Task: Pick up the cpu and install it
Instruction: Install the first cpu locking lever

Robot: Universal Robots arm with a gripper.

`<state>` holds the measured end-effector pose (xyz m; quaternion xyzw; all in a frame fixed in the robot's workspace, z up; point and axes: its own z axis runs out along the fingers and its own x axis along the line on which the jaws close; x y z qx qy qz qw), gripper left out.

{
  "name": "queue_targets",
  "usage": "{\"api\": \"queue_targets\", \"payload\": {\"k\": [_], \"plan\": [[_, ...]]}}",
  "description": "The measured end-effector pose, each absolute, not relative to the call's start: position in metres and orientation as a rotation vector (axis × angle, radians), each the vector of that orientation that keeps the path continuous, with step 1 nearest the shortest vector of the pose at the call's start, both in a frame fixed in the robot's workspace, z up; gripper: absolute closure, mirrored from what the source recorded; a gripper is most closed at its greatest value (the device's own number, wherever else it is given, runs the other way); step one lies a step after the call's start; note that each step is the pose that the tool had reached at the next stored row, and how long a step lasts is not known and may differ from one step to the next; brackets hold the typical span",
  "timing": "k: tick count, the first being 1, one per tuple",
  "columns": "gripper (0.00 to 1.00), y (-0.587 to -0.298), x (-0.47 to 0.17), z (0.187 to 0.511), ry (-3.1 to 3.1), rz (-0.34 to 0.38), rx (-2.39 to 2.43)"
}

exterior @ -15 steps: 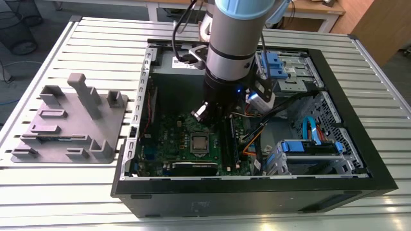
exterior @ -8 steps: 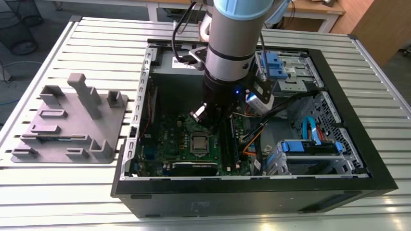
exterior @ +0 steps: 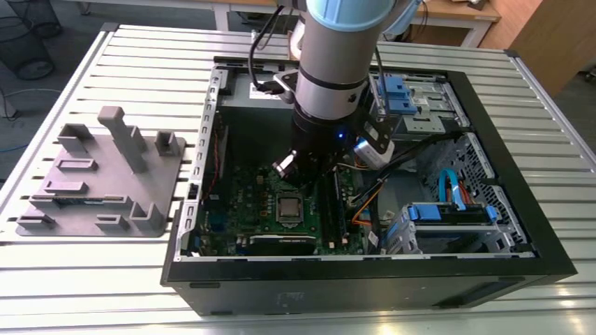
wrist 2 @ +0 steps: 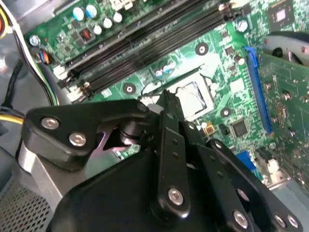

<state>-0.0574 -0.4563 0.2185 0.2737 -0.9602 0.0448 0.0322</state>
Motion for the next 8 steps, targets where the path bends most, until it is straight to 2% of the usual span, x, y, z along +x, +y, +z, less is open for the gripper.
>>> {"api": "queue_targets", "payload": {"k": [8], "plan": [[0.89,-0.459,-0.0545,0.216,-2.961,0.142,0.82]]}}
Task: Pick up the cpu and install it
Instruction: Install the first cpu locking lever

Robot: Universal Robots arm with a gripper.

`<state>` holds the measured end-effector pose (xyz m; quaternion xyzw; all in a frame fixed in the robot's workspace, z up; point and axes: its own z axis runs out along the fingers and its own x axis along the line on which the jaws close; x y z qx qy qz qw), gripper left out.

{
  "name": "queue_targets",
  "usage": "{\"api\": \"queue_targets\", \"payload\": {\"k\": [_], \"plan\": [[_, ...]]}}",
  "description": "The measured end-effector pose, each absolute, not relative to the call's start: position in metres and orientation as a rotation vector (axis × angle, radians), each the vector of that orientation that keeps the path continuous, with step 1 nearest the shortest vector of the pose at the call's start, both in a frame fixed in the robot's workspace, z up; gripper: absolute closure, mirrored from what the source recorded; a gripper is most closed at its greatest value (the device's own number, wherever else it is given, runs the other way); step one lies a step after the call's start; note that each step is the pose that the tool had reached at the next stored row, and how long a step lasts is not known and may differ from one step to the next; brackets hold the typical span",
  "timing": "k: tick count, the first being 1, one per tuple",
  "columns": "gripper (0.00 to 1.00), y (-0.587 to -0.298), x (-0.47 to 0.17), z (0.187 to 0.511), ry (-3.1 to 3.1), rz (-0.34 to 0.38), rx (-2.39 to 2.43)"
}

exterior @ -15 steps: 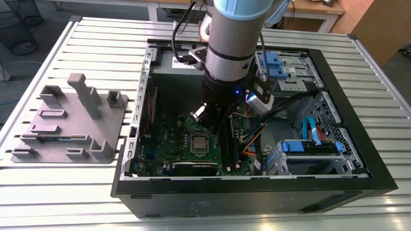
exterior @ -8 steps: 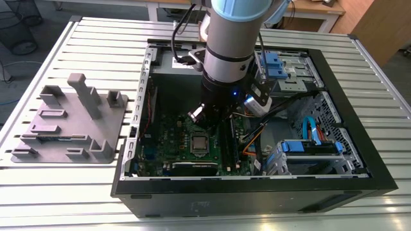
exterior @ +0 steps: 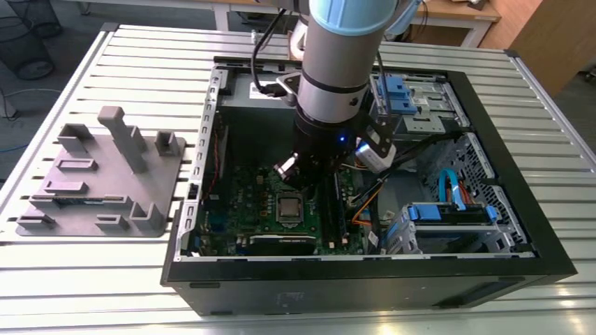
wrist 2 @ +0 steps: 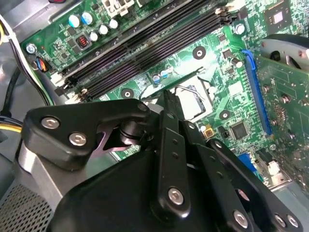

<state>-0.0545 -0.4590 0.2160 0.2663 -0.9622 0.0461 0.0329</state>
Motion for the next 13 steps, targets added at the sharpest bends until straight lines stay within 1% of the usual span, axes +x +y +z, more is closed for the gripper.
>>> {"api": "queue_targets", "payload": {"k": [3,13], "plan": [[0.89,-0.46,-0.054,0.216,-2.961,0.141,0.82],[0.89,-0.476,-0.054,0.215,-2.963,0.133,0.82]]}}
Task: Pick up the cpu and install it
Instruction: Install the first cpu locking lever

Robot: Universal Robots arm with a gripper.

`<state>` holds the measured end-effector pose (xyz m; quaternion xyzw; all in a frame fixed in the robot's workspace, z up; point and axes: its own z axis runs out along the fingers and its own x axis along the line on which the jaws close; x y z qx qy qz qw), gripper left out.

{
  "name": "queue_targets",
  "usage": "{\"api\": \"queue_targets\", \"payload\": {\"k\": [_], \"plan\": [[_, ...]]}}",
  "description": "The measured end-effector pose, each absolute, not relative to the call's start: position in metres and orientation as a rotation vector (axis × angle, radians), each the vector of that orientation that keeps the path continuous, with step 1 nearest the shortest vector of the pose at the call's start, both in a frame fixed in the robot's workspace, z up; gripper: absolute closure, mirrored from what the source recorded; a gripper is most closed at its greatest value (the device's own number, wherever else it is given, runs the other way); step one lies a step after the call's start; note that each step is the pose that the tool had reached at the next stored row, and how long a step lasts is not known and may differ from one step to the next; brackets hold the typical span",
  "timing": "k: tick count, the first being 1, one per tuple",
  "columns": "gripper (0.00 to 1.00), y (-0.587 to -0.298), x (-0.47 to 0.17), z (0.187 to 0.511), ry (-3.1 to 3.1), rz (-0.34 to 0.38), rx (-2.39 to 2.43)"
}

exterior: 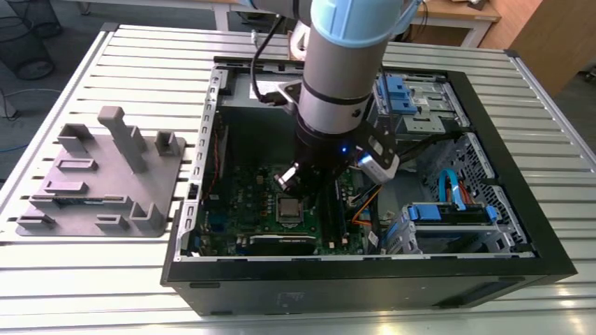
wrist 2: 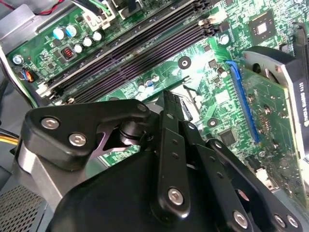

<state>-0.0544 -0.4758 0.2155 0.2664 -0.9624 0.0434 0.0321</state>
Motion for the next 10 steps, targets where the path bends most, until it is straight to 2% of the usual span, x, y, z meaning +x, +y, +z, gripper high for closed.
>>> {"api": "queue_targets", "payload": {"k": [10], "plan": [[0.89,-0.4768,-0.053,0.2111,-2.963,0.133,0.82]]}}
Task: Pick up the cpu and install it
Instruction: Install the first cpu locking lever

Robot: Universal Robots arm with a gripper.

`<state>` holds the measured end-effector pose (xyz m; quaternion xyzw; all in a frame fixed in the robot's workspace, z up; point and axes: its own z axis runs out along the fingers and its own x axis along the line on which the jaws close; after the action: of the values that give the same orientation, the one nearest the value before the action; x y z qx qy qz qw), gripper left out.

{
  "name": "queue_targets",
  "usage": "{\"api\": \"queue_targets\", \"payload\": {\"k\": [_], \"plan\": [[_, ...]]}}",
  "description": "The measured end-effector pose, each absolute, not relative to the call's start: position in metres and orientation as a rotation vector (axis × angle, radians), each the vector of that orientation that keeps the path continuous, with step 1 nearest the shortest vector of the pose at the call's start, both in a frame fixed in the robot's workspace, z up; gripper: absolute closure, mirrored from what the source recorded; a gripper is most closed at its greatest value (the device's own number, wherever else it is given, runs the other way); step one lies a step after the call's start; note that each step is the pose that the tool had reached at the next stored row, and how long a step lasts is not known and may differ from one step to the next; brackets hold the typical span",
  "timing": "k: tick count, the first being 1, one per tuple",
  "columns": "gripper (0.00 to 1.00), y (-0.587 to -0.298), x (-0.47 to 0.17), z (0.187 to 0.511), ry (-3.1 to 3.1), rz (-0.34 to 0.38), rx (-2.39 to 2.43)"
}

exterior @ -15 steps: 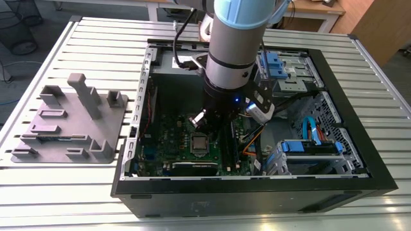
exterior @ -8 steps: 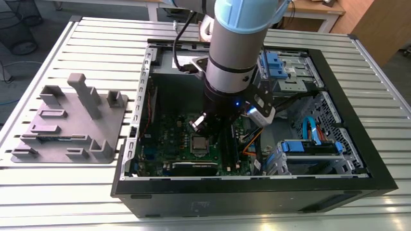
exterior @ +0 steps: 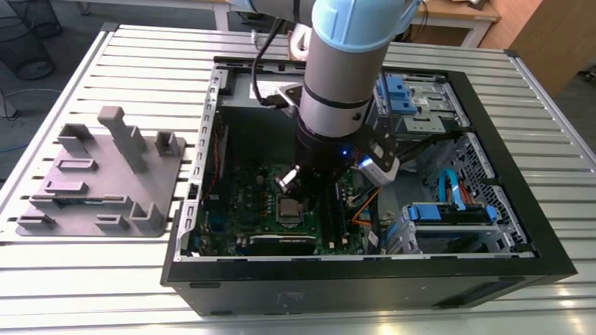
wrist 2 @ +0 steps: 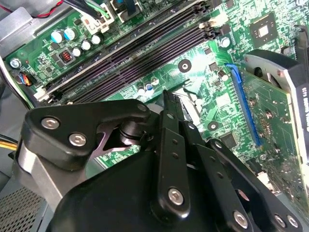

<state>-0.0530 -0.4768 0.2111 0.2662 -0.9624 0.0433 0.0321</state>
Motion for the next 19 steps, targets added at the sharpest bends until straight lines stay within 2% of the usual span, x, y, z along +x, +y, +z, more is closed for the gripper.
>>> {"api": "queue_targets", "payload": {"k": [19], "plan": [[0.89,-0.487,-0.053,0.197,-2.964,0.133,0.818]]}}
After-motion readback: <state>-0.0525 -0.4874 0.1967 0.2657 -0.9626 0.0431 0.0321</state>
